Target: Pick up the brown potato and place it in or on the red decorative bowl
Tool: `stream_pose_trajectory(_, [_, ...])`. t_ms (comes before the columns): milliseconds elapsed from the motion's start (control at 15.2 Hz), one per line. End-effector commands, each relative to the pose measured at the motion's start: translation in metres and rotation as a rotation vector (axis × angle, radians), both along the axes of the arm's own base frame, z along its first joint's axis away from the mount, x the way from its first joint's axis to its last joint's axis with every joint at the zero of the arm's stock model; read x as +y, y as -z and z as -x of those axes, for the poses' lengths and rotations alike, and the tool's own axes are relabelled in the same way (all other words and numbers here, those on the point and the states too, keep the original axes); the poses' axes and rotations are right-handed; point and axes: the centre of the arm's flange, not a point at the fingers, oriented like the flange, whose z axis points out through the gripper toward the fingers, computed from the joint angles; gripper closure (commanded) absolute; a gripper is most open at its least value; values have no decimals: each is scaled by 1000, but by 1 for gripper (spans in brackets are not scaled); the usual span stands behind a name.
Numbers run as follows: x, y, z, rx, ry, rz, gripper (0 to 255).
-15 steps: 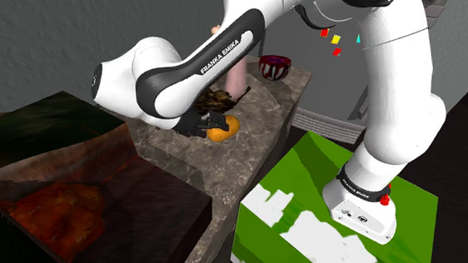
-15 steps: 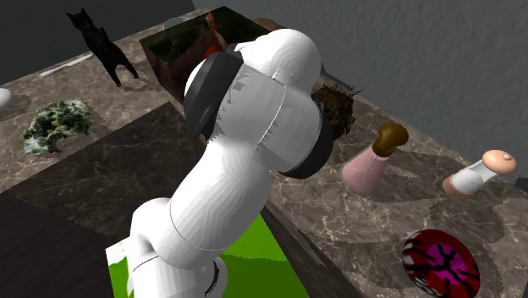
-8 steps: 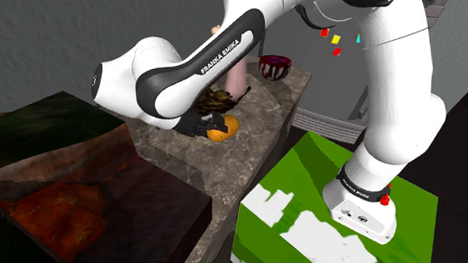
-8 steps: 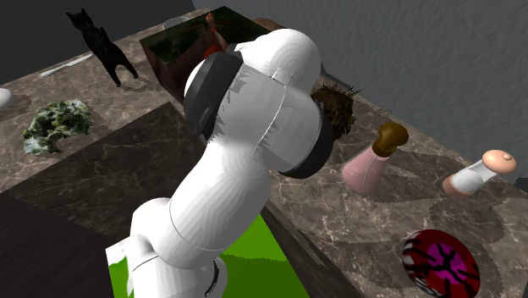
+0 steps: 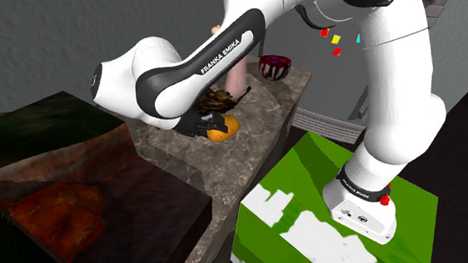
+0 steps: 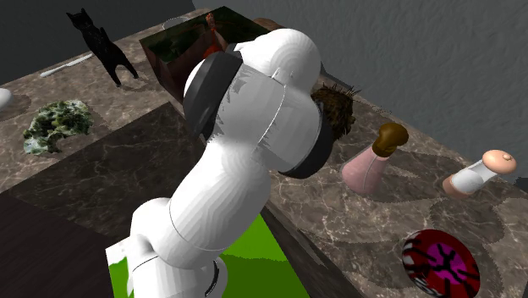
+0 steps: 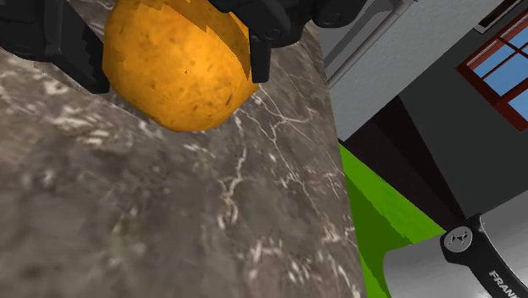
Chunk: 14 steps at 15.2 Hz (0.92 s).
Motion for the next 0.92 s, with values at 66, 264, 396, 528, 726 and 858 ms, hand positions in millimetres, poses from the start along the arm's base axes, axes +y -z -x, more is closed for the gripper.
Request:
stream_pose_trajectory(66, [-1, -10, -1, -1, 2, 1, 255])
stream_pose_trajectory(264, [-1, -26, -1, -1, 2, 1, 255])
stream_pose_trajectory(396, [-1, -36, -1, -1, 2, 1, 255])
stream_pose_trajectory(528, [-1, -47, -1, -1, 2, 1, 255])
stream_pose_trajectory(726, [-1, -63, -1, -1, 2, 1, 255])
stream_pose_trajectory(858, [-1, -73, -1, -1, 2, 1, 255])
